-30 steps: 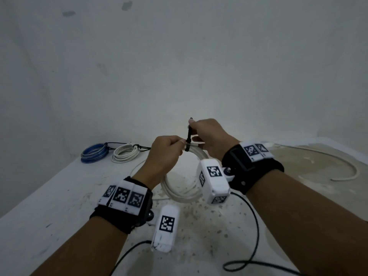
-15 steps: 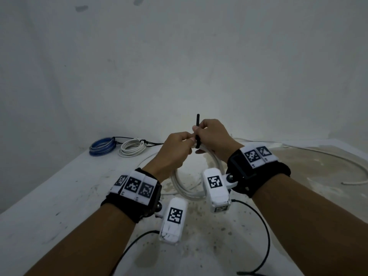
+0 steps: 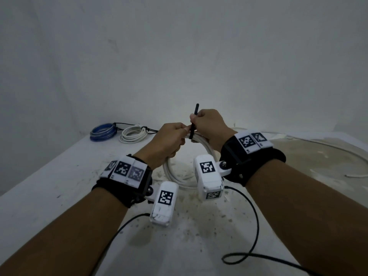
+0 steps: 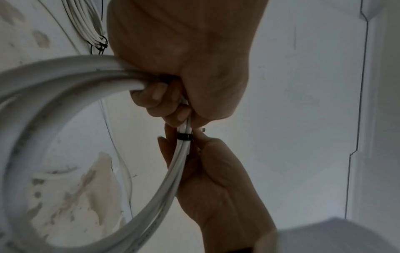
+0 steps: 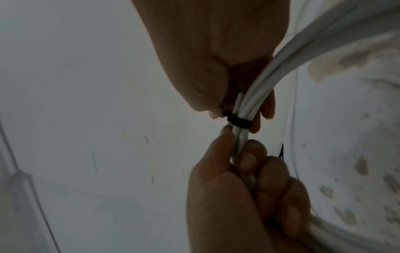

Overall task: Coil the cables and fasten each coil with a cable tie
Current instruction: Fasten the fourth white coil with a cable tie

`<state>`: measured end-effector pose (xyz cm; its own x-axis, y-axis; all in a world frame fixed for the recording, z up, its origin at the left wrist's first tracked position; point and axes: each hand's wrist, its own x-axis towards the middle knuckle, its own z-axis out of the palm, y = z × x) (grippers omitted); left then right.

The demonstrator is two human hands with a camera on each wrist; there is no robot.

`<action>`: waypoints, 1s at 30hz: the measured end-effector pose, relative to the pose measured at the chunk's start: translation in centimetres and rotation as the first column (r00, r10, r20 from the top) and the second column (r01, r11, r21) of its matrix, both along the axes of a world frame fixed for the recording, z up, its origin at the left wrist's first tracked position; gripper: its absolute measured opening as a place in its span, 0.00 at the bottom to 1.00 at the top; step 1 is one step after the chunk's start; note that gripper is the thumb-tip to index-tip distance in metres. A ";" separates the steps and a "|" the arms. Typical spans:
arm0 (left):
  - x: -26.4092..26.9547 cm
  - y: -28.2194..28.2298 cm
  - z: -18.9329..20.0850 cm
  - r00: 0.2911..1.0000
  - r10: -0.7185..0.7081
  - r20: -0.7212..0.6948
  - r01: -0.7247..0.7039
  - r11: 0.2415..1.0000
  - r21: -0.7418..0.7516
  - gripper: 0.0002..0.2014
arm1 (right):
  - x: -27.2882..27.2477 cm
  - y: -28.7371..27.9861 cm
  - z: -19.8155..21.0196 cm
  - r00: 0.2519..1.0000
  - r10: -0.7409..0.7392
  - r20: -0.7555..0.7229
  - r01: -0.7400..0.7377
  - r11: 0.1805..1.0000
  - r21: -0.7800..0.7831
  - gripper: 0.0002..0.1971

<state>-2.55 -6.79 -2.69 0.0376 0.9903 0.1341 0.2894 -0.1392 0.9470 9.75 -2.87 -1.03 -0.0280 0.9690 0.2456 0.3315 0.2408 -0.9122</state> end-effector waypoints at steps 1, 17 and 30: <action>-0.1 0.1 -0.2 1.000 0.008 0.001 -0.008 1.000 0.002 0.11 | -0.1 0.1 -0.3 0.999 0.004 -0.054 -0.005 1.000 -0.028 0.16; -0.3 0.4 -0.5 0.999 -0.046 0.021 0.045 0.999 0.016 0.14 | -1.6 0.3 -0.1 0.993 -0.110 0.040 0.108 0.992 0.058 0.17; -3.2 1.4 -1.1 0.991 -0.040 -0.130 0.043 0.999 0.025 0.15 | -4.3 2.0 -1.2 0.992 0.055 0.117 -0.035 0.986 -0.165 0.17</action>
